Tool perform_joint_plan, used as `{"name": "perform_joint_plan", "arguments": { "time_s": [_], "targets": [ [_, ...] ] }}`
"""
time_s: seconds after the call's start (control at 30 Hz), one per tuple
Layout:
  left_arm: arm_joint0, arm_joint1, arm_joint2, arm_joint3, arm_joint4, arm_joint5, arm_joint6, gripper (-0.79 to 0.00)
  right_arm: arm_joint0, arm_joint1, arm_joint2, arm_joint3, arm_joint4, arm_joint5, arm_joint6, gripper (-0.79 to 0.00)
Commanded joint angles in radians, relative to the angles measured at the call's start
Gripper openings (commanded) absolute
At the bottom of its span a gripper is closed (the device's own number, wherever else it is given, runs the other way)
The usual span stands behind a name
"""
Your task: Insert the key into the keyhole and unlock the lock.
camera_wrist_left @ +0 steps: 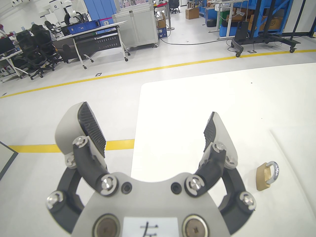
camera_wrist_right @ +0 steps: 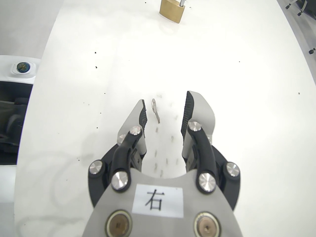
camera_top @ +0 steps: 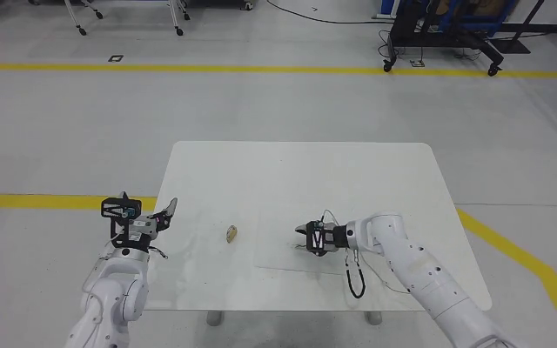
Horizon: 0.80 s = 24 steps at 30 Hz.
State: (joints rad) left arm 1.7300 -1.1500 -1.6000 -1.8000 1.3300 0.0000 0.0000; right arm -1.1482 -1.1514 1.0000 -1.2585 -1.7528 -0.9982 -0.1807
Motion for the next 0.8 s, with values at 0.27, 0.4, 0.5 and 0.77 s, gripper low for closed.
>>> {"name": "perform_joint_plan", "arguments": {
  "time_s": [0.27,0.4,0.5,0.77],
  "targets": [
    [0.000,0.000,0.000,0.000,0.000,0.000,0.000,0.000,0.027,-0.004,-0.058,0.025,-0.023,0.004,-0.002,-0.489],
    [0.000,0.000,0.000,0.000,0.000,0.000,0.000,0.000,0.038,-0.006,-0.077,0.036,-0.026,0.009,-0.006,-0.776],
    [0.000,0.000,0.000,0.000,0.000,0.000,0.000,0.000,0.040,-0.005,-0.079,0.038,-0.024,0.024,-0.017,-0.785],
    [0.000,0.000,0.000,0.000,0.000,0.000,0.000,0.000,0.017,0.014,-0.061,0.003,-0.051,0.061,-0.094,-0.785]
  ]
}}
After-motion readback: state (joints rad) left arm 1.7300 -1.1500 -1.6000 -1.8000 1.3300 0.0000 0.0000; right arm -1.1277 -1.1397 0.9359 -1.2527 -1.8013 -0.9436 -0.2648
